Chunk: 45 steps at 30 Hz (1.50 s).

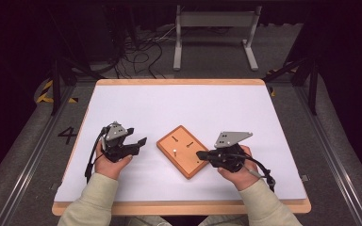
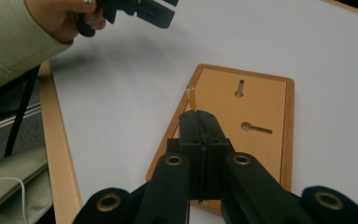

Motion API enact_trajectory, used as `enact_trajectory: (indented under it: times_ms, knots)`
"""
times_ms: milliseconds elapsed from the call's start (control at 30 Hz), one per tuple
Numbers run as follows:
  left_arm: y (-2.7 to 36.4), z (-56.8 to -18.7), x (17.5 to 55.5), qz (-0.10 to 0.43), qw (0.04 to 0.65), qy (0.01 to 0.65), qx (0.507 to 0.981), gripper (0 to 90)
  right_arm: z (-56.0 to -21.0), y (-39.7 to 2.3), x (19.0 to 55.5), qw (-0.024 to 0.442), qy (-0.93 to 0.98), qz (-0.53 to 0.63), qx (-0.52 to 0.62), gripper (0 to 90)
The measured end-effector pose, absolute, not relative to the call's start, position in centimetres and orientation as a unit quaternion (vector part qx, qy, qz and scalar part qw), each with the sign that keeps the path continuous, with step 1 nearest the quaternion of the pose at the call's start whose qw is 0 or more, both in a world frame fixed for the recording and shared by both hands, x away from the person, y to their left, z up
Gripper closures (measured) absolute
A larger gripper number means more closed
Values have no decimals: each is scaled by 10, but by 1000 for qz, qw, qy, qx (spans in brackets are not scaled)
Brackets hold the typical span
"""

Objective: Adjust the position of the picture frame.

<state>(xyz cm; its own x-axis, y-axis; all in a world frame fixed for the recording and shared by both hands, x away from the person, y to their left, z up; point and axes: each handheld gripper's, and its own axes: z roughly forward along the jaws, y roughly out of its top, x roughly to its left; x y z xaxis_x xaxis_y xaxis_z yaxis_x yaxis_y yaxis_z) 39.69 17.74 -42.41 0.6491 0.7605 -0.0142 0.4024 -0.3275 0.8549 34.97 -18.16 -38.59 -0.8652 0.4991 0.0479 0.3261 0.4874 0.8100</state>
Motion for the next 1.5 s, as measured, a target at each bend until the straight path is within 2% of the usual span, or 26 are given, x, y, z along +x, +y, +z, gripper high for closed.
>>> enact_trajectory:
  times_ms: [800,1133,1500]
  knots:
    - [172,-430,408,186,439,377,794,307,-437,-136,333,71,890,389,229,900]
    - [169,-432,410,185,436,376,797,299,-444,-126,326,61,896,380,219,900]
    - [166,-433,412,180,434,372,800,302,-447,-128,328,70,903,354,234,900]
